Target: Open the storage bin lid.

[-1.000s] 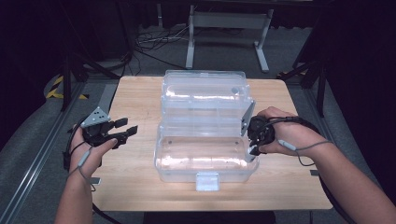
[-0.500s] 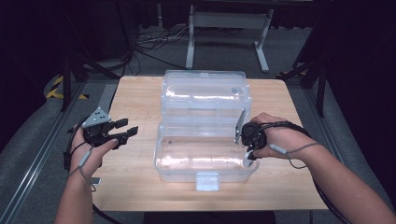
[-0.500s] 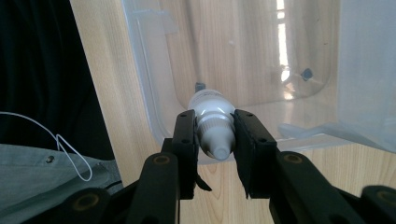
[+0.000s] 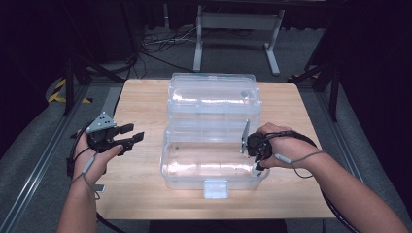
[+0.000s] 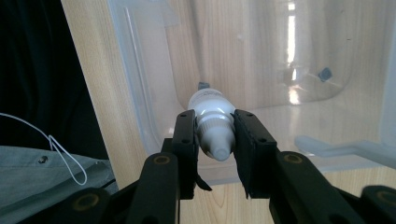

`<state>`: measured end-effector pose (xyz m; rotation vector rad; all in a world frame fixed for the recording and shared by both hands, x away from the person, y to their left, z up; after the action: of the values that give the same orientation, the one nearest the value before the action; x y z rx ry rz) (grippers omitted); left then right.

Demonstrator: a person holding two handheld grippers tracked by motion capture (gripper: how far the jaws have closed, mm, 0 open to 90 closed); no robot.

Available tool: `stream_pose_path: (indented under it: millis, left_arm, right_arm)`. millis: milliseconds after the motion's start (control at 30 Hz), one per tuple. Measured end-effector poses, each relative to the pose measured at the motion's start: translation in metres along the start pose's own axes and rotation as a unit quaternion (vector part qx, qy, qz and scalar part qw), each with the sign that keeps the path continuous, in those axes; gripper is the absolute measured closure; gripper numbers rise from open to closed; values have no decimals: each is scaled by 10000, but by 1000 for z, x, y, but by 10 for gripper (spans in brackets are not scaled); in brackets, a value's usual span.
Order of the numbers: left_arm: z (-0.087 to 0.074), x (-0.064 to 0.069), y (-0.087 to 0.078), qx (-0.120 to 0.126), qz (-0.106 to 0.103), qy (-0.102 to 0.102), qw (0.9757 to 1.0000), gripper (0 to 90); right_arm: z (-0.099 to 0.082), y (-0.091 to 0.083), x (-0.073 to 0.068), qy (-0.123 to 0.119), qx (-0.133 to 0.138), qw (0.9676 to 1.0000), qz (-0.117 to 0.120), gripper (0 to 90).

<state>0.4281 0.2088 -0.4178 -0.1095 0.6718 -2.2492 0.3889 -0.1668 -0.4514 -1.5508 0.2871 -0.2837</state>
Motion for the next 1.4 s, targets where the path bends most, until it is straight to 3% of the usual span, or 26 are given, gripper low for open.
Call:
stream_pose_path:
  millis: [533, 1400]
  left_arm:
    - [-3, 1, 3, -99, -47, 7, 9999, 451]
    - [-7, 4, 7, -211, -131, 23, 9997, 446]
  right_arm:
    - [1, 26, 0, -4, -110, 9998, 178, 715]
    - [0, 39, 0, -15, -171, 9996, 202, 714]
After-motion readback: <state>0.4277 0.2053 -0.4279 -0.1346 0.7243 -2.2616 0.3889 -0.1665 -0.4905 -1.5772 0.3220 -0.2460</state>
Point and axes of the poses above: each handheld gripper's, and its own axes: y roughly forward along the jaws, z roughly out of its top, x roughly to its right, the point moved 10 cm from there along y, roughly forward along the jaws, and after that the axes turned 14 degrees about y, right-handed, at the moved point
